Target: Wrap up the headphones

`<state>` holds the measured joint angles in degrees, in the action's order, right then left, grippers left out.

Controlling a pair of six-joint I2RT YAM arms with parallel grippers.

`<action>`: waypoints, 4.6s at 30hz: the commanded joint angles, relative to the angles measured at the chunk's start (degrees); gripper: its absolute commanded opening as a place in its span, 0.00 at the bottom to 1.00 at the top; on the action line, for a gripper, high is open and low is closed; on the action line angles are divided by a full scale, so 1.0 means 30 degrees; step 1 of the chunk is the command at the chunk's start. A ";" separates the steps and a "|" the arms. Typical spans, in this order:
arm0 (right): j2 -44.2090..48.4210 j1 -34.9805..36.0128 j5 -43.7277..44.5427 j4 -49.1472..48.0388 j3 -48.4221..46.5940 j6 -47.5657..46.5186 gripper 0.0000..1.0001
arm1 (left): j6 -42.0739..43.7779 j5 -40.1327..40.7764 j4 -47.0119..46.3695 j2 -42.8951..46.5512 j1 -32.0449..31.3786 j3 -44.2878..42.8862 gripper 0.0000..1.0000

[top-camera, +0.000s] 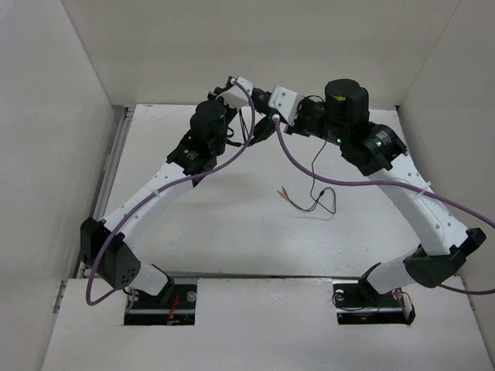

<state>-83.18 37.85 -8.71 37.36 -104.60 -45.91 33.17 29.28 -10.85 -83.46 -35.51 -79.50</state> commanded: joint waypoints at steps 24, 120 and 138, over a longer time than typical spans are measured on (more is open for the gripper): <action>-0.0780 -0.2667 0.1621 -1.2782 0.4105 -0.2167 0.08 | -0.6134 -1.2247 0.7279 0.2889 -0.1772 -0.1973 0.00; 0.0422 -0.1176 -0.7472 -0.2028 -0.0637 0.7134 0.00 | -0.2299 -0.0706 -0.0456 0.0984 0.2478 -0.3182 0.00; -0.0048 -0.0559 0.4012 -0.5475 -0.1027 -0.4789 0.00 | -0.1125 -0.4512 0.3411 0.1218 -0.1156 -0.0949 0.00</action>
<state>-85.14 36.73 -5.43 33.71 -107.70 -51.48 27.22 18.15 -2.68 -82.28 -38.13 -81.01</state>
